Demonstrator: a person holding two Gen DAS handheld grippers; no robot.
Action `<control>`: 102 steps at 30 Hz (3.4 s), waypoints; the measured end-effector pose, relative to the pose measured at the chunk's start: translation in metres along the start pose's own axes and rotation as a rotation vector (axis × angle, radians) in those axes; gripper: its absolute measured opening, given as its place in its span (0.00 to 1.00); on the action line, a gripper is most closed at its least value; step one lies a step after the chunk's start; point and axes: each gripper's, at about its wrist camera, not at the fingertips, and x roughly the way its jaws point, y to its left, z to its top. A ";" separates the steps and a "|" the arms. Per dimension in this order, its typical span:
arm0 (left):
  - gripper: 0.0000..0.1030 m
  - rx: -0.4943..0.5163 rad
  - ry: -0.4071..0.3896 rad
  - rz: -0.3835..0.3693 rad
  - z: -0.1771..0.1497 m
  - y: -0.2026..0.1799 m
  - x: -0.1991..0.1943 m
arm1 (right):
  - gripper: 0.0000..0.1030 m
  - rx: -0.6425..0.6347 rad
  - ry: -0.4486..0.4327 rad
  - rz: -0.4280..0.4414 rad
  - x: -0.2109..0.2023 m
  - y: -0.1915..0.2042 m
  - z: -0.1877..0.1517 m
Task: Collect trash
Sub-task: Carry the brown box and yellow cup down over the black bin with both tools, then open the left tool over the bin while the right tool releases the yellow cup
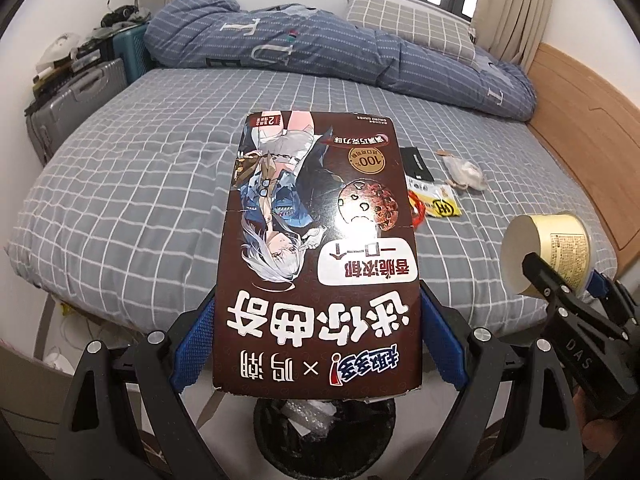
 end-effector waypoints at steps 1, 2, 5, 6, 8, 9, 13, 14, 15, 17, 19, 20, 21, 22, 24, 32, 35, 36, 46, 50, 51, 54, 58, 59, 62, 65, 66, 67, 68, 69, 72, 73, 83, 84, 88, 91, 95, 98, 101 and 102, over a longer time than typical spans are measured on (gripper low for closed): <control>0.86 0.002 0.001 -0.002 -0.005 0.000 -0.002 | 0.66 0.000 0.001 0.002 -0.003 0.001 -0.005; 0.86 0.004 0.001 -0.002 -0.009 -0.001 -0.003 | 0.66 0.001 0.002 0.004 -0.006 0.002 -0.009; 0.86 0.006 -0.005 -0.006 -0.021 0.000 -0.010 | 0.66 0.004 0.004 0.012 -0.014 0.003 -0.020; 0.86 0.009 -0.005 -0.010 -0.027 0.001 -0.012 | 0.66 0.006 0.004 0.014 -0.017 0.003 -0.026; 0.86 0.009 -0.008 -0.015 -0.036 0.002 -0.016 | 0.66 0.007 0.011 0.016 -0.019 0.003 -0.035; 0.86 0.010 -0.009 -0.016 -0.041 0.003 -0.018 | 0.66 0.011 0.018 0.020 -0.019 0.002 -0.041; 0.86 0.016 0.009 -0.022 -0.064 0.006 -0.020 | 0.66 0.014 0.042 0.022 -0.022 0.002 -0.065; 0.86 0.020 0.014 -0.022 -0.070 0.006 -0.020 | 0.66 0.015 0.047 0.025 -0.022 0.002 -0.071; 0.86 0.026 0.021 -0.023 -0.077 0.006 -0.019 | 0.66 0.019 0.052 0.027 -0.023 0.001 -0.077; 0.86 0.034 0.032 -0.024 -0.087 0.008 -0.018 | 0.66 0.026 0.061 0.032 -0.021 0.000 -0.086; 0.86 0.038 0.049 -0.017 -0.098 0.011 -0.014 | 0.66 0.033 0.078 0.036 -0.016 -0.001 -0.098; 0.86 0.039 0.055 -0.015 -0.103 0.012 -0.012 | 0.66 0.034 0.089 0.036 -0.014 -0.002 -0.102; 0.86 0.042 0.064 -0.011 -0.108 0.014 -0.009 | 0.66 0.035 0.100 0.038 -0.011 -0.003 -0.107; 0.86 0.045 0.070 -0.009 -0.111 0.014 -0.007 | 0.66 0.038 0.112 0.038 -0.007 -0.004 -0.112; 0.86 0.045 0.089 -0.004 -0.120 0.016 0.001 | 0.66 0.039 0.129 0.039 -0.001 -0.005 -0.121; 0.86 0.072 0.164 -0.009 -0.156 0.013 0.033 | 0.66 0.050 0.182 0.037 0.026 -0.012 -0.157; 0.86 0.093 0.200 -0.017 -0.170 0.007 0.048 | 0.66 0.040 0.207 0.027 0.037 -0.015 -0.166; 0.86 0.100 0.218 -0.024 -0.175 0.003 0.055 | 0.66 0.035 0.209 0.019 0.039 -0.016 -0.167; 0.86 0.141 0.258 -0.084 -0.186 -0.025 0.085 | 0.66 0.076 0.241 -0.025 0.050 -0.044 -0.176; 0.89 0.150 0.252 -0.073 -0.187 -0.025 0.090 | 0.66 0.071 0.250 -0.025 0.052 -0.043 -0.177; 0.89 0.148 0.252 -0.071 -0.188 -0.024 0.091 | 0.66 0.069 0.253 -0.024 0.053 -0.042 -0.177; 0.93 0.145 0.238 -0.070 -0.187 -0.020 0.089 | 0.66 0.057 0.259 -0.011 0.056 -0.034 -0.177; 0.93 0.134 0.234 -0.055 -0.185 -0.007 0.088 | 0.66 0.032 0.266 0.014 0.059 -0.016 -0.174; 0.93 0.127 0.233 -0.049 -0.185 -0.003 0.087 | 0.66 0.023 0.267 0.020 0.060 -0.011 -0.174; 0.94 0.112 0.226 -0.026 -0.184 0.013 0.085 | 0.66 -0.002 0.275 0.046 0.064 0.008 -0.172; 0.94 0.093 0.228 -0.014 -0.181 0.028 0.084 | 0.66 -0.032 0.282 0.068 0.068 0.025 -0.170; 0.94 0.088 0.226 -0.010 -0.180 0.034 0.083 | 0.66 -0.038 0.285 0.074 0.069 0.030 -0.169; 0.94 0.084 0.221 -0.003 -0.178 0.038 0.082 | 0.66 -0.044 0.287 0.082 0.070 0.036 -0.168; 0.94 0.081 0.215 0.005 -0.176 0.042 0.081 | 0.66 -0.051 0.288 0.089 0.070 0.041 -0.167; 0.94 0.079 0.211 0.011 -0.175 0.045 0.080 | 0.66 -0.056 0.289 0.092 0.070 0.045 -0.166; 0.94 0.059 0.200 0.025 -0.170 0.058 0.075 | 0.66 -0.072 0.294 0.114 0.072 0.057 -0.165; 0.94 0.052 0.198 0.028 -0.169 0.063 0.073 | 0.66 -0.078 0.297 0.121 0.072 0.062 -0.166; 0.94 0.035 0.186 0.051 -0.166 0.078 0.068 | 0.79 -0.120 0.303 0.143 0.073 0.087 -0.165; 0.94 0.031 0.186 0.051 -0.166 0.079 0.068 | 0.82 -0.122 0.297 0.132 0.073 0.087 -0.166; 0.94 0.026 0.183 0.053 -0.167 0.080 0.068 | 0.87 -0.116 0.302 0.119 0.074 0.081 -0.166; 0.94 0.030 0.181 0.053 -0.166 0.077 0.068 | 0.92 -0.108 0.295 0.105 0.072 0.075 -0.165; 0.94 0.031 0.178 0.049 -0.163 0.074 0.064 | 0.93 -0.102 0.275 0.084 0.068 0.066 -0.160; 0.94 0.038 0.169 0.048 -0.158 0.070 0.060 | 0.93 -0.094 0.262 0.078 0.064 0.060 -0.154; 0.94 0.041 0.161 0.044 -0.153 0.065 0.055 | 0.93 -0.085 0.243 0.073 0.059 0.054 -0.147; 0.94 0.042 0.160 0.043 -0.151 0.064 0.054 | 0.93 -0.080 0.239 0.071 0.058 0.051 -0.145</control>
